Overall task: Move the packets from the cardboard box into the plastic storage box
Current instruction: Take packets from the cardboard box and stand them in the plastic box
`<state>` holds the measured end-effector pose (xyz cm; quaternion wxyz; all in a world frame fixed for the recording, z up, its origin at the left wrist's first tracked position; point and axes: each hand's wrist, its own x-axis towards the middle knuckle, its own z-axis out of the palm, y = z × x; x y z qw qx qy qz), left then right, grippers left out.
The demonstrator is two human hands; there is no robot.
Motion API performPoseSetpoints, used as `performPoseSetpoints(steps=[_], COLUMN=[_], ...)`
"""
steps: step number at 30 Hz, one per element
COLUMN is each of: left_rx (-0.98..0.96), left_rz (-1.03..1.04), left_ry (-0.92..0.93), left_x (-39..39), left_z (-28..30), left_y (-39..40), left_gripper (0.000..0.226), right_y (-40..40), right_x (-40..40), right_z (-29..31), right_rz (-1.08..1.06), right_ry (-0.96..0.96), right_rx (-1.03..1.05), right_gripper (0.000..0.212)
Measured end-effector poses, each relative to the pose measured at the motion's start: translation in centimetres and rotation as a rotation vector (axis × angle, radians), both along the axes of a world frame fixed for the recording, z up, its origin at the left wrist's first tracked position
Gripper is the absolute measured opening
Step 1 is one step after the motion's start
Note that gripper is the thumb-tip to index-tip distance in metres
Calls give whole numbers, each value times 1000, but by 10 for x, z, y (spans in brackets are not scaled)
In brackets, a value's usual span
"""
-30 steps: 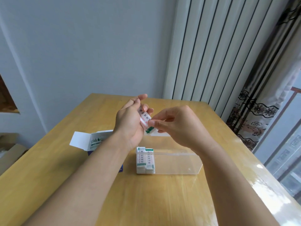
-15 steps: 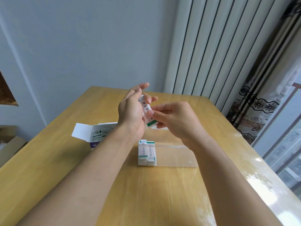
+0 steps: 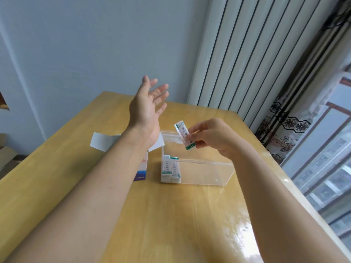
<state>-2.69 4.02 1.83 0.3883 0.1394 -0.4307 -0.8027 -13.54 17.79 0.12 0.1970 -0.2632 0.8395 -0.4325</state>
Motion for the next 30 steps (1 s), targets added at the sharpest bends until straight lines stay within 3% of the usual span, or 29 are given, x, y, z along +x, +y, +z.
performPoseSetpoints(steps=[3,11,15,18,21,25,30], left_rx=[9,0,-19,-131,-384,-605,-628], left_rz=[-19,-30,-42,-61,-74,-101,-96], left_ry=[13,-25,-102,-204,-359,-496,-516], left_x=[3,5,5,4,4,5,4], left_z=[1,0,-4,-9,-15,-18,-21], left_y=[-4,-5,-8,-8,-8,-8,-7], left_gripper=[35,32,30,29,29,25,25], right_y=[-3,-23,-30,-33,-35,-41,-46], right_x=[-7,-6,-7,0,7,9,9], right_z=[-8,-22,-34,-34,-31,-26,-23], right_rz=[5,72,60,153,246,270,280], right_ry=[-11,-61,-122,-160,-150,-84,-147], right_rx=[213,510,551,640,799,926,964], right_gripper=[12,28,34,20,7,15,42])
